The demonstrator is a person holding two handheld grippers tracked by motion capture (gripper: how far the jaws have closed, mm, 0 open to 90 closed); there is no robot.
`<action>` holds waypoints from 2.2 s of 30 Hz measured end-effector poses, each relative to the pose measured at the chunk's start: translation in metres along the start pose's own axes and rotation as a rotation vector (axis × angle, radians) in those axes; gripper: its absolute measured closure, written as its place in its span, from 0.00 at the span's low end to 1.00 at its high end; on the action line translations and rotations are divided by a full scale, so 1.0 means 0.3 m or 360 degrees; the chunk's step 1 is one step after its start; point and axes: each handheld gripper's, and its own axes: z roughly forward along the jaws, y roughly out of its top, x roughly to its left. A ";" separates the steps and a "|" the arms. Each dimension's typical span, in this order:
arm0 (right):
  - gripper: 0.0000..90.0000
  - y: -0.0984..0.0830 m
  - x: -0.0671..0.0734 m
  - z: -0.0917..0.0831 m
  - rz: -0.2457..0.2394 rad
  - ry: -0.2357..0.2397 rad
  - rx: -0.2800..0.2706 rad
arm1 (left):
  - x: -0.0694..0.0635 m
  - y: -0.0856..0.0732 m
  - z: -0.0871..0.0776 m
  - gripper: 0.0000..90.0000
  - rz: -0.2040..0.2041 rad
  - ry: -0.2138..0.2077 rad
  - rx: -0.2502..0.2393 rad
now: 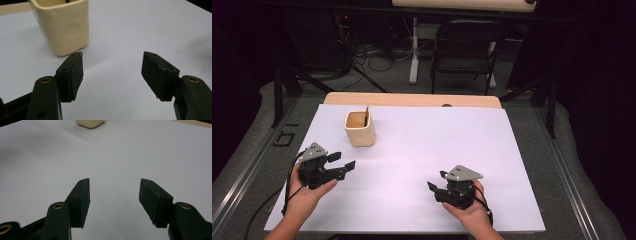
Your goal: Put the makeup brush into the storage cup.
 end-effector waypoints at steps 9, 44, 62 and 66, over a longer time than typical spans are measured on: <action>0.45 -0.052 -0.051 -0.051 0.0070 -0.0068 0.0018 | -0.009 -0.072 -0.008 0.38 0.0000 -0.0024 0.0004; 0.43 -0.184 -0.190 -0.172 0.0196 -0.0263 0.0049 | 0.014 -0.195 0.025 0.39 0.0075 0.0008 0.0064; 0.42 -0.201 -0.200 -0.163 0.0197 -0.0289 0.0064 | 0.043 -0.208 0.028 0.39 -0.0026 -0.0003 0.0041; 0.42 -0.202 -0.204 -0.164 0.0207 -0.0293 0.0063 | 0.045 -0.207 0.025 0.39 -0.0026 0.0002 0.0046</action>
